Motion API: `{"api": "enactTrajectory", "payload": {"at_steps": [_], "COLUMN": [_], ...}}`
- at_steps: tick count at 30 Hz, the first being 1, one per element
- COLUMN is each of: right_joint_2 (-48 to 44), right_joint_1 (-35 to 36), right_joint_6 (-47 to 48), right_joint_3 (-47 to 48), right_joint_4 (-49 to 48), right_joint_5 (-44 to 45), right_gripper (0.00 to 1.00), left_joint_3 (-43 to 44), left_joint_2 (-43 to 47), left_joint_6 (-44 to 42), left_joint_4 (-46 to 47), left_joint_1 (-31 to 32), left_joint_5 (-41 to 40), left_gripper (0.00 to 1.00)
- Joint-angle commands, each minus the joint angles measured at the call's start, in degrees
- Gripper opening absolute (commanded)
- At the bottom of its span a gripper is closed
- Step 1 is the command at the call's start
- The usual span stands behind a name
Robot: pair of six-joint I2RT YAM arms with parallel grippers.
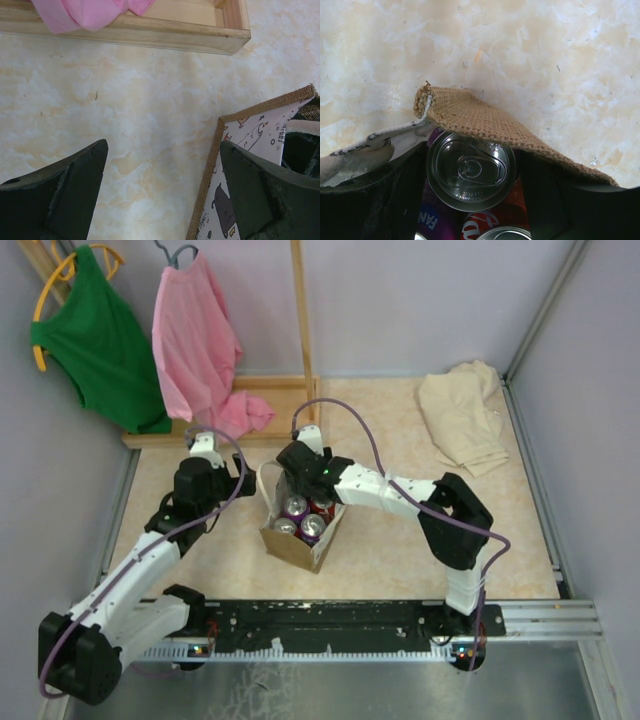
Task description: Take the beverage out of the canvas bag
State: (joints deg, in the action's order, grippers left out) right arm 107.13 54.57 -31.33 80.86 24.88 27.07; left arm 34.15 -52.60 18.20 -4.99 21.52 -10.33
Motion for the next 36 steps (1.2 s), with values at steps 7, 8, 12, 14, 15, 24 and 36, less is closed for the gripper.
{"api": "enactTrajectory", "payload": {"at_steps": [7, 8, 12, 14, 15, 24, 36], "right_joint_2": [5.7, 5.6, 4.0, 2.9, 2.4, 0.8, -8.1], "right_joint_1": [-0.3, -0.2, 0.2, 0.7, 0.9, 2.5, 2.6], "right_joint_6": [0.3, 0.5, 0.7, 1.0, 1.4, 4.4, 6.4], "right_joint_3": [-1.2, -1.6, -3.2, -3.8, -4.0, -3.6, -9.1], "right_joint_4": [2.7, 2.4, 1.7, 1.4, 1.1, 0.1, -8.5], "right_joint_5": [1.7, 2.0, 5.7, 7.7, 8.6, 13.8, 12.3], "right_gripper": [0.0, 0.0, 0.0, 0.0, 0.0, 0.0, 0.0], "left_joint_3": [0.2, 0.1, -0.3, -0.4, -0.4, 0.7, 0.2], "left_joint_2": [0.9, 1.1, 2.1, 2.4, 2.5, 0.1, -0.6], "left_joint_6": [0.3, 0.2, 0.3, 0.1, 0.1, 0.3, 0.6], "left_joint_4": [1.2, 1.1, 1.2, 1.1, 1.0, 0.2, 1.5], "left_joint_1": [0.1, 0.1, 0.1, 0.2, 0.2, 0.2, 0.2], "left_joint_5": [-0.4, -0.7, -1.9, -2.3, -2.5, -1.6, -2.0], "left_gripper": [1.0, 1.0, 1.0, 1.0, 1.0, 1.0, 1.0]}}
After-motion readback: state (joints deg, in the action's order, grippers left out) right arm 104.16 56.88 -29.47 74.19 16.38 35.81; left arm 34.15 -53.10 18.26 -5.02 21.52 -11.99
